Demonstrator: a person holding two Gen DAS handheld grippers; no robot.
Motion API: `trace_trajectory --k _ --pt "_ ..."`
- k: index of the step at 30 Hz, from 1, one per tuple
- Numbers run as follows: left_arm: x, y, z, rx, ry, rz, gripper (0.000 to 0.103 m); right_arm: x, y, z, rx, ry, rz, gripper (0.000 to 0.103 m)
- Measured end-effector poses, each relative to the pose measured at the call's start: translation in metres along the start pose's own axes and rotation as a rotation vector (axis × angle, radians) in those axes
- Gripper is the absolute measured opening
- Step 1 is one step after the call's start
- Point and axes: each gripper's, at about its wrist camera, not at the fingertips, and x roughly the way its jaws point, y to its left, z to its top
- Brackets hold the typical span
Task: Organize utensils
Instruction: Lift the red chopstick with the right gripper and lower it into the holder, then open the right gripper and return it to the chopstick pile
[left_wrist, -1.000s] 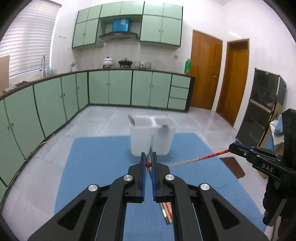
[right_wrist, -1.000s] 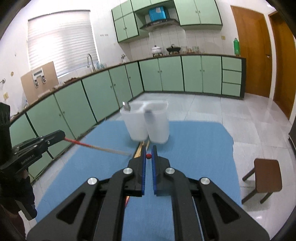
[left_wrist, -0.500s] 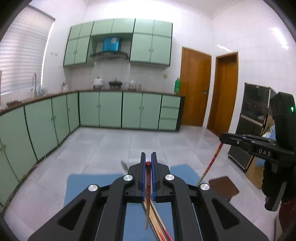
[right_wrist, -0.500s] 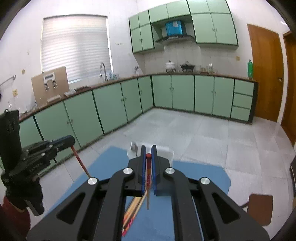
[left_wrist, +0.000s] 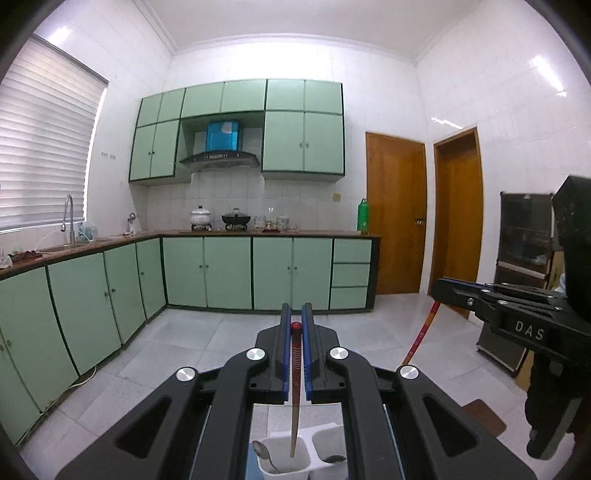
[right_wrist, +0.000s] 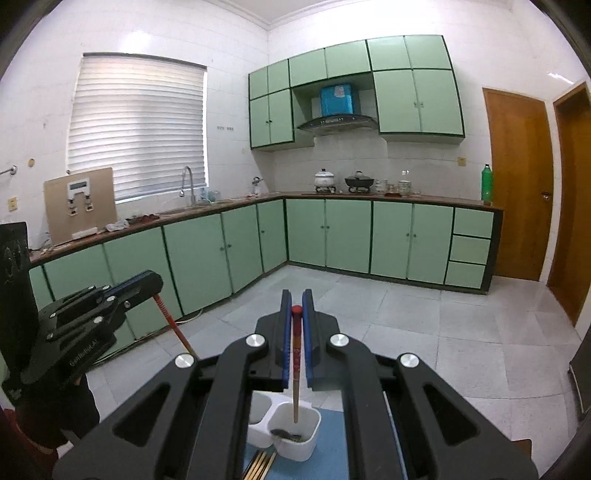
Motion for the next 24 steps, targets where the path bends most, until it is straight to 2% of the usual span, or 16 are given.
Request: trace_trajectory --k 7,12,19,24 --pt "0.05 0.005 -0.041 -0.042 0.104 -0.004 0.005 0.055 -0.005 -0.038 0.029 0.095 -0.021 0.005" --pt "0.056 0.011 -0.062 -0.059 0.175 -0.014 0.008 0.067 0.0 -0.057 0.032 0.149 -0.018 0.008" --pt "0.023 0.012 -0.058 -0.049 0.162 -0.009 0.029 0.033 -0.005 -0.065 0.062 0.098 -0.03 0.039" --pt "-0.015 0.01 -0.069 -0.057 0.167 0.004 0.037 -0.005 -0.002 -0.085 0.083 0.077 -0.034 0.055"
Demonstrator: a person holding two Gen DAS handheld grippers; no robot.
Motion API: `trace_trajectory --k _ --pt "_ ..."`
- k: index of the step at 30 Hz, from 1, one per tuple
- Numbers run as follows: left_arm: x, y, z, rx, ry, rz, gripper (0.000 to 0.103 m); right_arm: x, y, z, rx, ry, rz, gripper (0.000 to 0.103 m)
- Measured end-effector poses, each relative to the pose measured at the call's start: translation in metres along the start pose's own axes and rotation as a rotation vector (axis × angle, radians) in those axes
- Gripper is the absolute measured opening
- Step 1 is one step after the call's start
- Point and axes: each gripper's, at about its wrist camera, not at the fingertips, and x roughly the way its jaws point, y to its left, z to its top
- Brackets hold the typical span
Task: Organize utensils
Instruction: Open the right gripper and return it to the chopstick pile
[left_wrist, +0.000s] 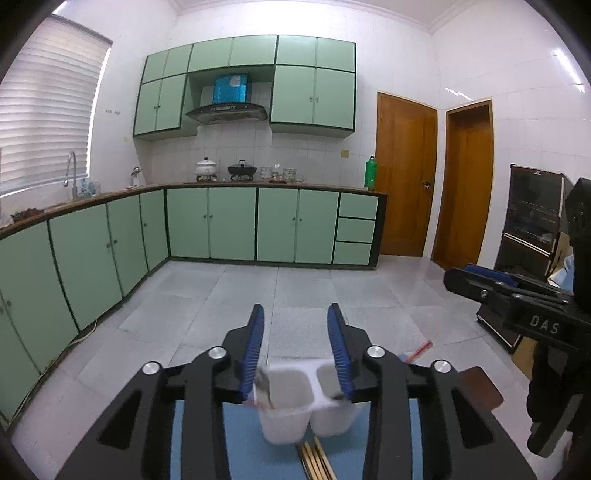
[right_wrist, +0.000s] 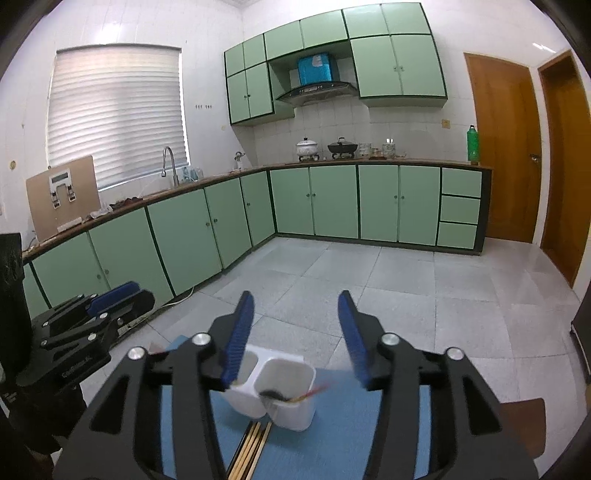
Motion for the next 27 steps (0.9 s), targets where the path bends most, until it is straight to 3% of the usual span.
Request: trace_trajectory --k 4,8,17,27 --pt "-0.025 -0.001 -0.03 -0.006 0.014 0.02 0.044 -0.025 0.007 -0.035 0.004 0.002 -0.008 0.069" --pt "-0.041 -0.003 -0.073 -0.013 0.076 0.037 0.046 -0.042 0.014 -0.086 0.033 0.046 -0.022 0.073" --pt "-0.047 -0.011 -0.18 0.004 0.302 0.065 0.049 -0.047 0.038 -0.204 0.048 0.256 -0.062 0.073" --pt "-0.043 -0.015 -0.229 -0.037 0.419 0.076 0.049 -0.035 0.065 -0.256 0.016 0.412 -0.035 0.067"
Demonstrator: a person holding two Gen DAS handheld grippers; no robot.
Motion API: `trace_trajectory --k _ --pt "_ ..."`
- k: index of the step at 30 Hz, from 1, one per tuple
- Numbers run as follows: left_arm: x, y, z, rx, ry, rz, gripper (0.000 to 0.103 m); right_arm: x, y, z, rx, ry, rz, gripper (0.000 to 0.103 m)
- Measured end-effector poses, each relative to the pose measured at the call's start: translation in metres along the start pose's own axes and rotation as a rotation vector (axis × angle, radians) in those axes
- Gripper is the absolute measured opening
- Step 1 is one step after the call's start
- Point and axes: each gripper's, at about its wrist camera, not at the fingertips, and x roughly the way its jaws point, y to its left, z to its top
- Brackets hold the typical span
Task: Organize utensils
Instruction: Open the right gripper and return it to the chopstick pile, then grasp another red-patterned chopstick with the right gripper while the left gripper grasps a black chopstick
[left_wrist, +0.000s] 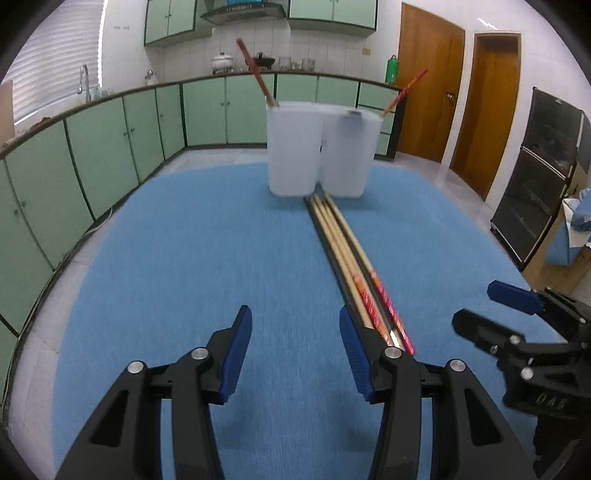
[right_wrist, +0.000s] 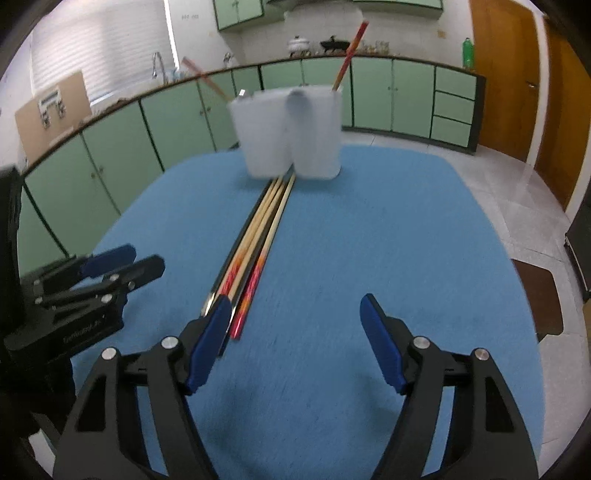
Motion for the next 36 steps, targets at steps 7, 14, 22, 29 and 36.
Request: trace_trajectory --k 7,14,22,29,36 --pt "0.01 0.005 -0.016 -0.019 0.059 0.004 0.049 0.013 0.008 -0.014 -0.031 0.077 -0.001 0.059" --pt "0.015 0.011 -0.018 -0.047 0.09 0.0 0.049 0.02 0.014 -0.02 -0.054 0.101 -0.023 0.056" --pt "0.017 0.013 -0.017 -0.059 0.099 -0.004 0.049 0.026 0.025 -0.013 -0.076 0.103 -0.041 0.054" --pt "0.018 0.012 -0.017 -0.057 0.102 -0.004 0.049 0.03 0.027 -0.008 -0.072 0.104 -0.037 0.034" --pt "0.016 0.009 -0.018 -0.039 0.101 -0.003 0.049 0.027 0.018 -0.01 -0.064 0.103 -0.003 0.006"
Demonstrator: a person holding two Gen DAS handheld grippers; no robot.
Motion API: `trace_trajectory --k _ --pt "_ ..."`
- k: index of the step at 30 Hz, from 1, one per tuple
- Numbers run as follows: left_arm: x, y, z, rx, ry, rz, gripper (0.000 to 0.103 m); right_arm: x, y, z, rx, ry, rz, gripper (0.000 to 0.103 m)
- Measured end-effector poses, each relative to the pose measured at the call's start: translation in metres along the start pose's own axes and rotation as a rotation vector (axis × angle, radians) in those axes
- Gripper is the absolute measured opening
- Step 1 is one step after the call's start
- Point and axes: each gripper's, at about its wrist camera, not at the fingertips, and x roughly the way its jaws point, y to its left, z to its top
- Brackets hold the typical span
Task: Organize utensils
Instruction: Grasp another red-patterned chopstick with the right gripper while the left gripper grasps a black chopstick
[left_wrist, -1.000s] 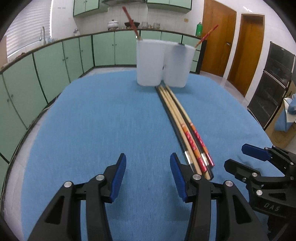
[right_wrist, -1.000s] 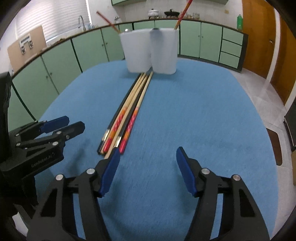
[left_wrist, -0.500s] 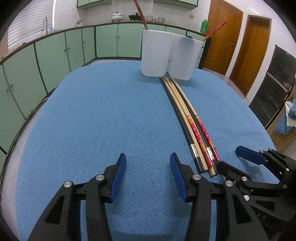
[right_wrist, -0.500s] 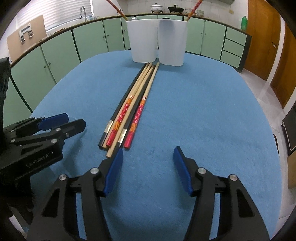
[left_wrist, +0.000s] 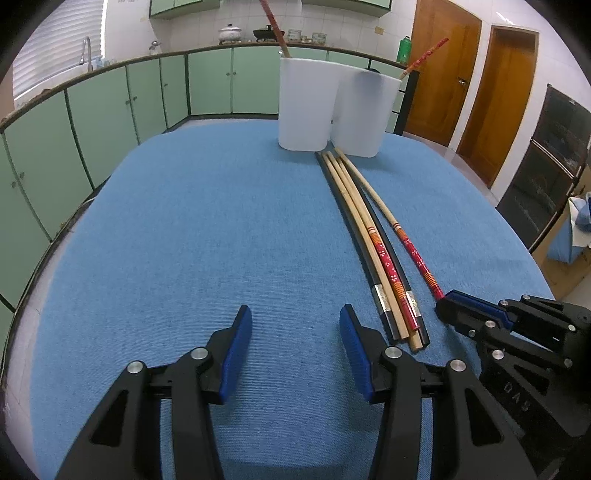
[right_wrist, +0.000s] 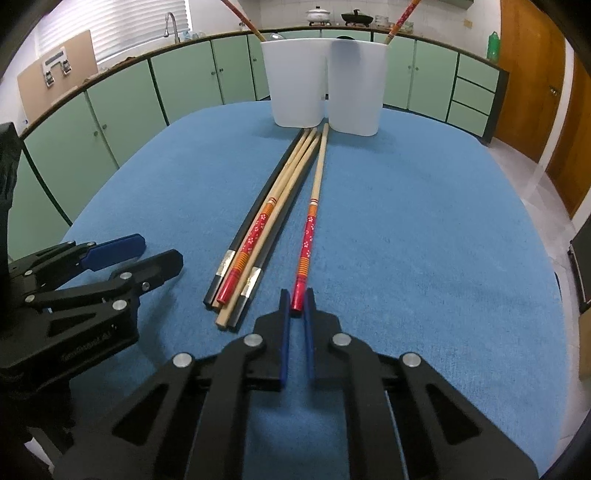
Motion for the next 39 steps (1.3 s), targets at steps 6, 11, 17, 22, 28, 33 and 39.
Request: trace_trajectory --k 6,11,17,22,28,33,39 --pt "-0.003 -0.007 -0.001 0.009 -0.004 -0.038 0.049 -0.009 -0.022 -0.009 0.028 -0.01 -0.049 0.005" --pt "-0.003 -0.019 -0.003 0.025 0.003 -0.076 0.049 -0.011 -0.039 -0.013 0.07 -0.011 -0.062 0.005" --pt "0.001 -0.026 -0.003 0.048 0.017 -0.068 0.049 -0.01 -0.039 -0.013 0.072 -0.012 -0.066 0.005" --pt "0.003 -0.029 -0.002 0.056 0.021 -0.053 0.051 -0.01 -0.04 -0.012 0.075 -0.011 -0.063 0.005" --pt "0.0 -0.014 -0.005 0.038 0.023 0.021 0.05 -0.009 -0.04 -0.012 0.082 -0.01 -0.062 0.006" --pt "-0.009 -0.013 -0.007 0.013 0.0 -0.068 0.049 -0.009 -0.043 -0.013 0.097 -0.01 -0.047 0.006" --pt "-0.002 -0.035 -0.009 0.078 0.03 -0.089 0.051 -0.009 -0.044 -0.012 0.1 -0.01 -0.042 0.006"
